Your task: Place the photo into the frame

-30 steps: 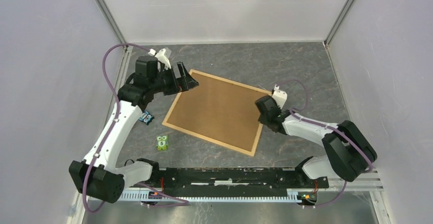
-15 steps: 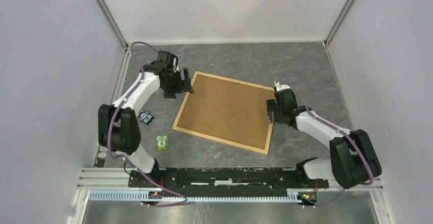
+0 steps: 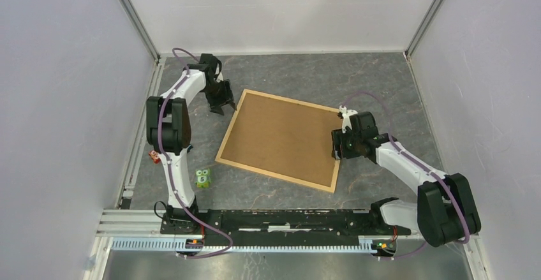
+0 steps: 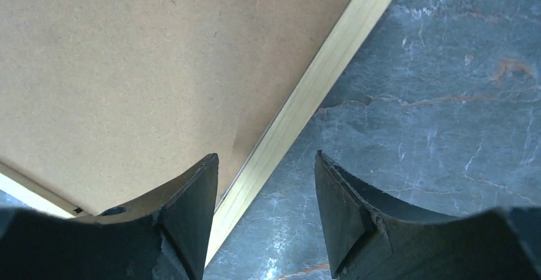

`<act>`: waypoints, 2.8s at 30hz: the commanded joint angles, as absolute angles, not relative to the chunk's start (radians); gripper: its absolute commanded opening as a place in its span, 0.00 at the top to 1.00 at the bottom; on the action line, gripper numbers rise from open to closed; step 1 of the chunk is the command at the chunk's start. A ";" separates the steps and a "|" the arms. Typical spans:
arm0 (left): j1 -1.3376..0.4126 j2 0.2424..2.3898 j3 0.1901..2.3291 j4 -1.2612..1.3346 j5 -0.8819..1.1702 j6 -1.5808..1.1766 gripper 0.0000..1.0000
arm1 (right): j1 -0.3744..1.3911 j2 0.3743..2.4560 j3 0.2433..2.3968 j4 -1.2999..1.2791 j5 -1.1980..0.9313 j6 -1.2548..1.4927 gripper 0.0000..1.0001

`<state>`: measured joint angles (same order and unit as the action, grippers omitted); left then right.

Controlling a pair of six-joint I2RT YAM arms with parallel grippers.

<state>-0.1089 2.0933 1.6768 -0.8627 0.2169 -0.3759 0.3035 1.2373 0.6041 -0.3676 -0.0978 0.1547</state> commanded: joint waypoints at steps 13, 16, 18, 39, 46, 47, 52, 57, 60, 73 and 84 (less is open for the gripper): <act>-0.135 2.143 1.655 -0.843 0.263 -0.381 0.47 | 0.240 1.204 0.553 -0.429 -0.202 0.221 0.51; -0.135 2.137 1.646 -0.839 0.252 -0.387 0.48 | 0.236 1.183 0.548 -0.430 -0.191 0.238 0.54; -0.134 2.138 1.646 -0.840 0.247 -0.389 0.49 | 0.235 1.176 0.546 -0.439 -0.193 0.241 0.55; -0.135 2.167 1.608 -0.831 0.254 -0.421 0.48 | 0.233 1.198 0.380 -0.318 -0.196 0.439 0.67; -0.134 2.134 1.481 -0.723 0.290 -0.483 0.48 | 0.235 1.171 0.264 -0.198 -0.071 0.554 0.66; -0.134 2.131 1.459 -0.717 0.284 -0.486 0.48 | 0.235 1.170 0.258 -0.192 -0.056 0.548 0.66; -0.131 2.116 1.430 -0.706 0.305 -0.506 0.47 | 0.234 1.152 0.267 -0.193 -0.021 0.489 0.64; -0.131 2.091 1.405 -0.706 0.344 -0.496 0.43 | 0.233 1.080 0.297 -0.203 -0.070 0.419 0.54; -0.130 2.095 1.394 -0.727 0.349 -0.461 0.40 | 0.235 1.031 0.344 -0.247 -0.089 0.369 0.42; -0.130 2.041 1.358 -0.744 0.258 -0.390 0.40 | 0.229 0.977 0.440 -0.414 -0.130 0.326 0.51; -0.130 2.044 1.358 -0.743 0.276 -0.399 0.38 | 0.228 0.993 0.548 -0.448 -0.086 0.330 0.52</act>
<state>-0.1230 2.0220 1.3991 -0.6823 0.3416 -0.4633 0.2325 1.0050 0.4587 -0.4427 -0.1261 0.3317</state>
